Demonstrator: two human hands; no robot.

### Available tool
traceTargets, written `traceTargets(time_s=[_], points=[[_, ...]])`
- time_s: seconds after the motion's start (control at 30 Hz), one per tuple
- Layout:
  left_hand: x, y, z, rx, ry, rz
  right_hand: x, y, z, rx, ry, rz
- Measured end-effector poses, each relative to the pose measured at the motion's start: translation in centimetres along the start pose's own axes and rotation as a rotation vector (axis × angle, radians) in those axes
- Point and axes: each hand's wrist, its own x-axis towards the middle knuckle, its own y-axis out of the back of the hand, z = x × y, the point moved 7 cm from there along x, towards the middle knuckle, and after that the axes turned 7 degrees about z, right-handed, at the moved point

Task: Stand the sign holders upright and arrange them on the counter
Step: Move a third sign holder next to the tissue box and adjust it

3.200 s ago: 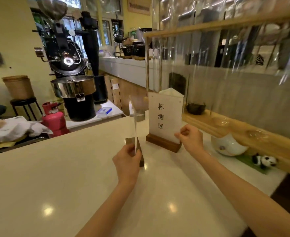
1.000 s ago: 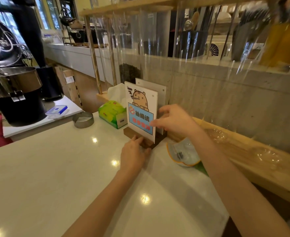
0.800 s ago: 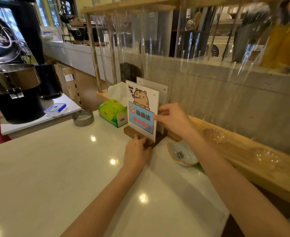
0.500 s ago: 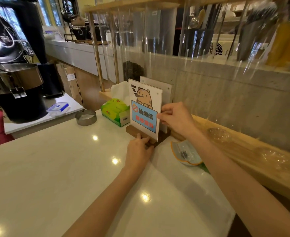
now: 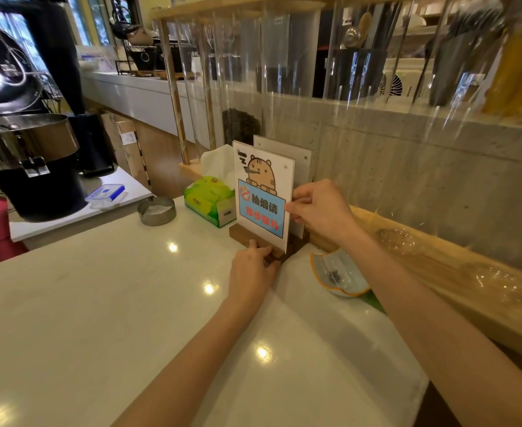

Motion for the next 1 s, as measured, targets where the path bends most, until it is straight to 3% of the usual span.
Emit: traceTargets(time_s=[0.5,0.57,0.67,0.73,0.9,1.0], points=[[0.0,-0.1,0.0,0.004,0.006,-0.004,-0.3,0.8,-0.3,-0.05,0.015,-0.08],[0.0,-0.1,-0.1,0.017,0.004,-0.01,-0.2,2.1,0.0,0.058,-0.012,0.025],[0.0,-0.2,-0.1,0.023,0.005,-0.005,-0.5,5.2,0.7,0.154,-0.003,0.415],[0.0,-0.1,-0.1,0.044,0.012,0.013,-0.8,5.4,1.3,0.153,-0.006,0.522],[0.2,0.1,0.0,0.093,0.022,0.055,0.0,1.4,4.0,0.1,-0.155,0.297],[0.3,0.0,0.1,0.088,0.027,0.037,0.1,0.5,4.7,0.103,-0.176,0.277]])
